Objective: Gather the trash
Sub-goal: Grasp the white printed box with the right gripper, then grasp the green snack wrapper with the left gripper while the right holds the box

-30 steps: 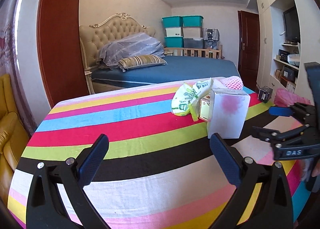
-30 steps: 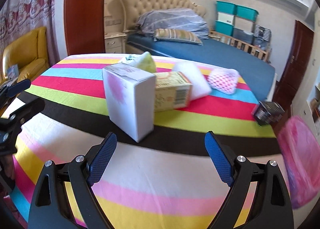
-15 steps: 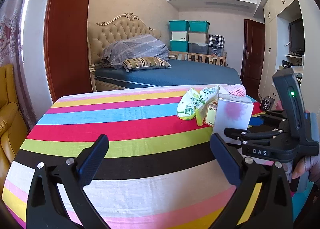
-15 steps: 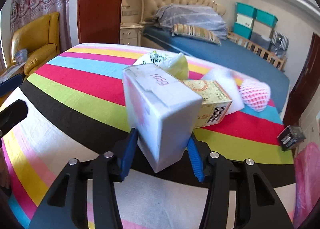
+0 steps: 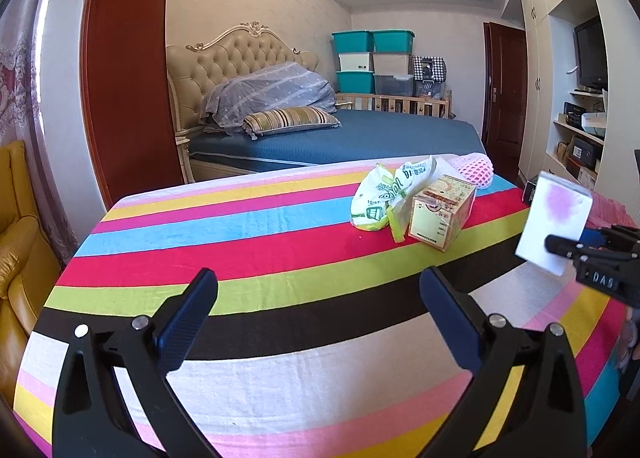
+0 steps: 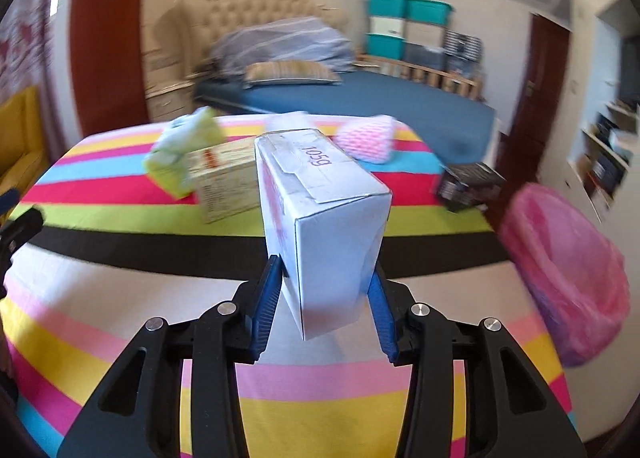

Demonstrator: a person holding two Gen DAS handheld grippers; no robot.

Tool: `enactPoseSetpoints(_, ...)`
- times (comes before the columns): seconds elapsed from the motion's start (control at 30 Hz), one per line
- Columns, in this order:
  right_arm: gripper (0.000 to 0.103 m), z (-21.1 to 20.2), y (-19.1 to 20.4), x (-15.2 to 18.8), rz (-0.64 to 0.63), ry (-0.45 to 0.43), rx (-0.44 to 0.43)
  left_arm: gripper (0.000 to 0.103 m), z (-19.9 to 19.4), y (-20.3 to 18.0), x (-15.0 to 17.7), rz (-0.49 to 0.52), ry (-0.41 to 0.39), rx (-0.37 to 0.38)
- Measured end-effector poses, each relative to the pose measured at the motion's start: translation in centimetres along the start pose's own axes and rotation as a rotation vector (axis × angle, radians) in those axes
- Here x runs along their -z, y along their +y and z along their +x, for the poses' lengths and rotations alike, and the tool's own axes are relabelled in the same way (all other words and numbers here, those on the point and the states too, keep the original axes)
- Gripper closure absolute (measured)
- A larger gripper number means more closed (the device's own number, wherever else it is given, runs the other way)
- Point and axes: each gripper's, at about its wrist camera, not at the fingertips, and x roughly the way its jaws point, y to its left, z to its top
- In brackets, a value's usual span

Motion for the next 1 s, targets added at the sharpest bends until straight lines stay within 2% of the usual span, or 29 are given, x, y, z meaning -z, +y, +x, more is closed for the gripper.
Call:
enactPoseSetpoints(0.2, 0.061, 1.3, -1.9, -0.1, 0.075, 0.047, 0.036, 0.005, 1.4, -0.1, -0.5, -0.018, 0.038, 0.041)
enactPoseSetpoints(0.37, 0.061, 1.7, -1.6, 0.0, 0.073, 0.064, 0.057, 0.005, 4.4, -1.8, -1.7, -0.001, 0.075, 0.074)
enactPoseSetpoints(0.53, 0.061, 1.6, -1.6, 0.0, 0.067, 0.067, 0.061, 0.006, 7.5, -3.4, -3.4, -0.036, 0.102, 0.117)
enactPoseSetpoints(0.7, 0.061, 1.7, -1.5, -0.1, 0.073, 0.070, 0.056, 0.021, 9.8, -4.7, -4.8, -0.040, 0.120, 0.161)
enactPoseSetpoints(0.9, 0.061, 1.6, -1.5, 0.0, 0.075, 0.072, 0.051, 0.022, 12.2, -5.9, -6.5, -0.040, 0.117, 0.159)
enactPoseSetpoints(0.97, 0.061, 1.6, -1.5, -0.1, 0.076, 0.072, 0.050, 0.027, 13.3, -6.3, -6.9, -0.038, 0.136, 0.159)
enactPoseSetpoints(1.0, 0.061, 1.7, -1.6, -0.1, 0.078, 0.072, 0.047, 0.033, 13.8, -6.3, -7.0, -0.036, 0.151, 0.160)
